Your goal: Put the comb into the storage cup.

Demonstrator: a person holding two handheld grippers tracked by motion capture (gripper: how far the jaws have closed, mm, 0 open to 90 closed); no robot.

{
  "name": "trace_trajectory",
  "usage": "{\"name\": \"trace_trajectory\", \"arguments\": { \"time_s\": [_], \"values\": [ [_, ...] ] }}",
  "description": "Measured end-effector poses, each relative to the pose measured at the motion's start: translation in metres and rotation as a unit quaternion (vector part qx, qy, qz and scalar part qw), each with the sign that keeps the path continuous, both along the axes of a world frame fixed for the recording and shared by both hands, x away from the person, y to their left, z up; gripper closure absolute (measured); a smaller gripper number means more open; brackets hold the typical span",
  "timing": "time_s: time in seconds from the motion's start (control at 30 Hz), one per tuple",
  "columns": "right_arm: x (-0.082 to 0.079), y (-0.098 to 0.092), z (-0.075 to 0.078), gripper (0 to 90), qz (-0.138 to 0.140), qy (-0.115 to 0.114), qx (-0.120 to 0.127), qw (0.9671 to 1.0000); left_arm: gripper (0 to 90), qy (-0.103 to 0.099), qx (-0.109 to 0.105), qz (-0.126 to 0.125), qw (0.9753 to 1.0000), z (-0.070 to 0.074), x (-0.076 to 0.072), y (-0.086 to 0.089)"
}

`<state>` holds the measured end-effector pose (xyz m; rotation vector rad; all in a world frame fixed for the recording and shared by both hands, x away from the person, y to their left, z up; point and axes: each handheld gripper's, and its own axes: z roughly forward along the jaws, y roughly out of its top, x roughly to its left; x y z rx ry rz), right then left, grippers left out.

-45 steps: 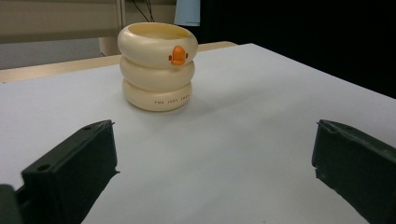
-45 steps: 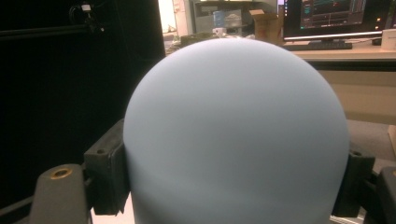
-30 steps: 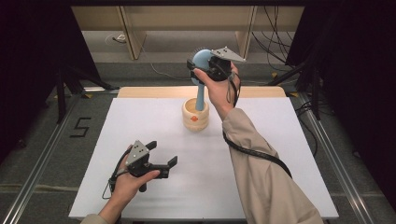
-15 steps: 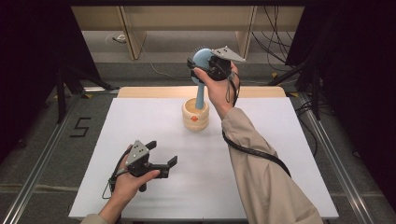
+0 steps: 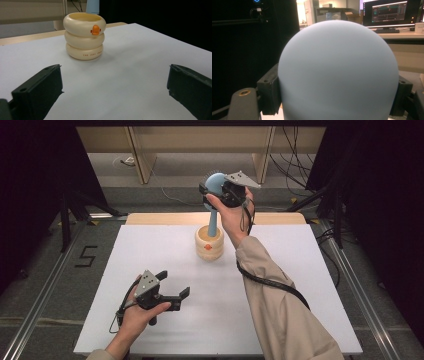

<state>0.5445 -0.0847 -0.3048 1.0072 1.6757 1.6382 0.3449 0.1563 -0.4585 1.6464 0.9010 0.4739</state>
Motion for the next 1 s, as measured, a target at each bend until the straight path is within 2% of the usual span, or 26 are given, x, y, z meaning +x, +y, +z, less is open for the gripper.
{"name": "trace_trajectory", "arguments": {
  "time_s": [0.23,1.0],
  "values": [
    [0.0013,0.0011,-0.0029,21.0,-0.001,-0.013,-0.008,0.9999,0.0,0.000,0.000,0.000,1.0000,-0.0001,-0.0001,0.0001],
    [0.0069,0.0016,-0.0077,21.0,0.001,-0.011,-0.004,0.9999,0.0,0.000,0.001,0.001,1.0000,0.0003,-0.0003,0.0003]
  ]
}}
